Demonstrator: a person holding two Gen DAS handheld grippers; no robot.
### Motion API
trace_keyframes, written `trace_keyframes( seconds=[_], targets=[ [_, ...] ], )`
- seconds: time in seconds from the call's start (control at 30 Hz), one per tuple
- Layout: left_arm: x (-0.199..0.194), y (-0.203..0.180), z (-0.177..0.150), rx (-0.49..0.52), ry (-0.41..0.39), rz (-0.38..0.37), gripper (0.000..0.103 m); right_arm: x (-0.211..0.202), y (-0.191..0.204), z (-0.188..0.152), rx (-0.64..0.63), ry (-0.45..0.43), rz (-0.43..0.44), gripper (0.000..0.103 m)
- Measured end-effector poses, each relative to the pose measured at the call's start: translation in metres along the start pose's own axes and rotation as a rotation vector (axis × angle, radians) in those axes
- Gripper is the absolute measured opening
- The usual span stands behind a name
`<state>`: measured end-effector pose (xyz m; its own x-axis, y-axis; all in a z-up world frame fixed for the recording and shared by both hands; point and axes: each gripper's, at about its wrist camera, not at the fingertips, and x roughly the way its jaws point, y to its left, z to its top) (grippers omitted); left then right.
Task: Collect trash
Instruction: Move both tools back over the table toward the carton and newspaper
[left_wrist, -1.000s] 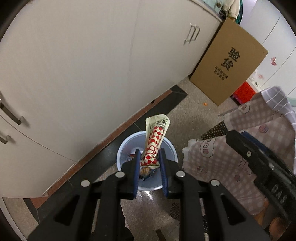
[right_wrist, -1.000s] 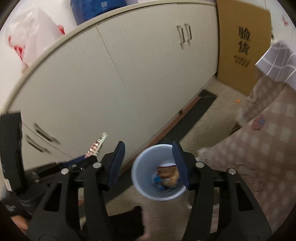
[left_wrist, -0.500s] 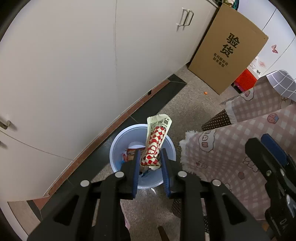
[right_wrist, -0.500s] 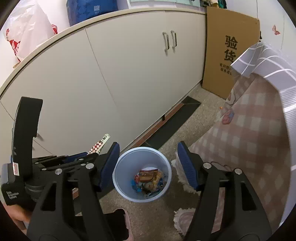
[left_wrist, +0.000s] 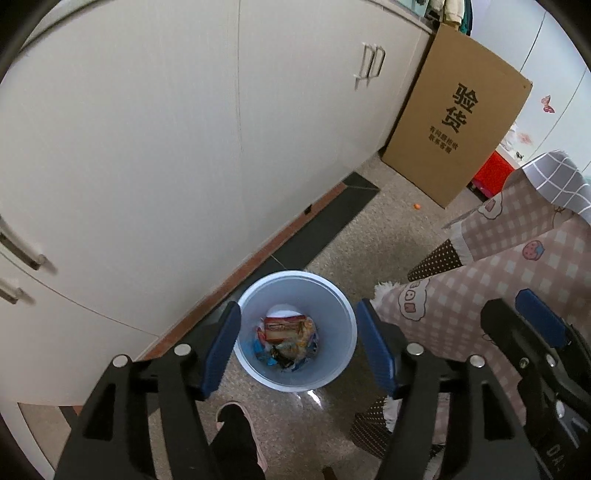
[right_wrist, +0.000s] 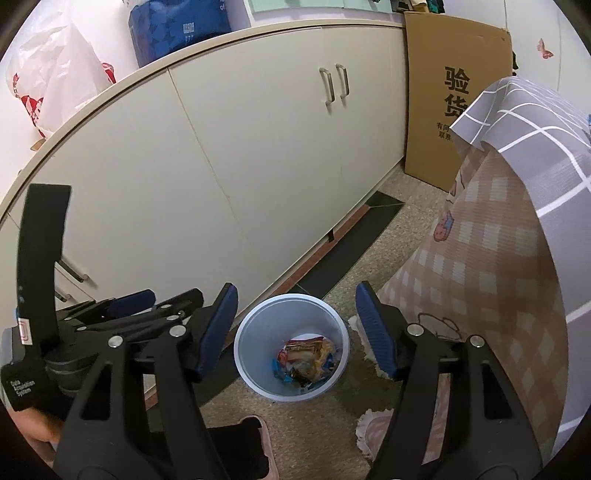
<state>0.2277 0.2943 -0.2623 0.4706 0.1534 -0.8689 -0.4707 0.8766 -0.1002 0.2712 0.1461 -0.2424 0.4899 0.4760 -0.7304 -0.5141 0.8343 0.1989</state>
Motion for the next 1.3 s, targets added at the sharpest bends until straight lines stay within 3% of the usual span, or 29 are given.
trace_keyframes(
  seconds=[0.23,0.47,0.67,0.97,1.17,1.3],
  targets=[
    [-0.048,0.003,-0.004,0.004,-0.103,0.049,0.069,-0.022,0.010,0.002,0.000,-0.006,0.050,0.066],
    [-0.103,0.011,-0.010,-0.008,-0.201,0.093,0.073,-0.056,0.023,0.009,0.034,-0.006,0.169,0.066],
    [-0.150,0.015,-0.021,0.004,-0.272,0.141,0.075,-0.080,0.027,0.009,0.129,0.056,0.331,0.069],
    [-0.189,-0.002,-0.037,0.021,-0.319,0.086,0.077,-0.137,0.020,0.003,0.098,-0.063,0.265,0.069],
    [-0.206,-0.047,-0.041,0.097,-0.339,0.005,0.078,-0.186,-0.013,-0.010,0.095,-0.170,0.144,0.071],
    [-0.215,-0.096,-0.046,0.180,-0.345,-0.087,0.079,-0.216,-0.047,-0.020,0.129,-0.230,0.063,0.073]
  ],
)
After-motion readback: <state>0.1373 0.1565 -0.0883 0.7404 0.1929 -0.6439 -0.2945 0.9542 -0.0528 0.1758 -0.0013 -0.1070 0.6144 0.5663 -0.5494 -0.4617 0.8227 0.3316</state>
